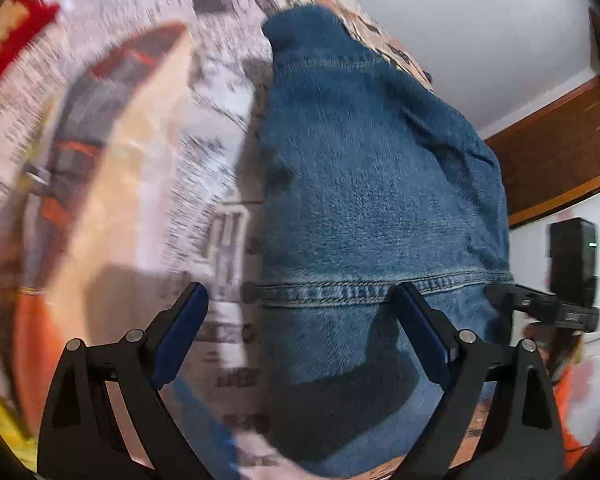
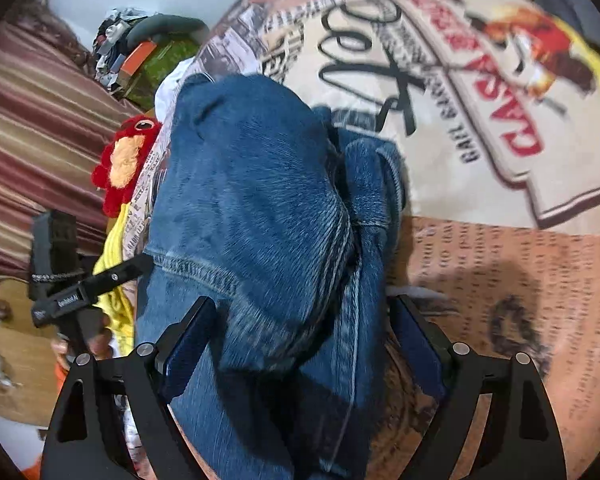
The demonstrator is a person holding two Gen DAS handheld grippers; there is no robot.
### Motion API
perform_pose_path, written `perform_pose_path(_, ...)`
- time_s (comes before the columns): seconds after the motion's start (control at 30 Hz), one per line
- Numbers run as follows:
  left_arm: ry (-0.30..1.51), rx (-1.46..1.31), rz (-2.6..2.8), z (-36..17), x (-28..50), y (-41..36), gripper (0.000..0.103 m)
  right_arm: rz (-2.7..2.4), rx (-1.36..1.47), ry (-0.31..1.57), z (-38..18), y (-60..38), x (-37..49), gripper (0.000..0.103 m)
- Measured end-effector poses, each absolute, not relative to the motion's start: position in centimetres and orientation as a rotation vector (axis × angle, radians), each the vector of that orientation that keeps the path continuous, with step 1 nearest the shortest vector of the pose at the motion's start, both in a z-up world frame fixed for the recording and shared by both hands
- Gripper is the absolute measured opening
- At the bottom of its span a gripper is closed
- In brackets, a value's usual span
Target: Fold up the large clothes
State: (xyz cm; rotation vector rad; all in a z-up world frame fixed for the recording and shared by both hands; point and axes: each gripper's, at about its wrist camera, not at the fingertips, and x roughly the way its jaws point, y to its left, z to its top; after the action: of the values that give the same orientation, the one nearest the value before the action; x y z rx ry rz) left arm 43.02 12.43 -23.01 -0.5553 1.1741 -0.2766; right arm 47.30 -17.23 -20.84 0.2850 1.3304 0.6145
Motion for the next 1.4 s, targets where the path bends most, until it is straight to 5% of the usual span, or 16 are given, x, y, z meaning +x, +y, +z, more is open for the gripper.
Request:
perform_pose_path(0.47,1.229,-0.744,-0.400,-27.0,46.5,11.0,0.100,0.684,0.373,1.356,-24.4,-14.2,49.9,0.089)
perform_pose_path(0.83,1.167,-0.611,-0.399,-22.4,44.2,8.7,0.063,0.679,0.362,1.322,-21.8,-14.5,49.0,0.047)
perform_pose_path(0.97,1.120,-0.519,-0.395,-19.4,43.0,8.1,0.056,0.681,0.286,1.256,-18.9,-13.4,47.3,0.043)
perform_pose_path(1.4,0.893,-0.463,-0.368,-9.2,36.6,13.2,0.055,0.784,0.229,1.056,-7.8,-10.0,42.2,0.042)
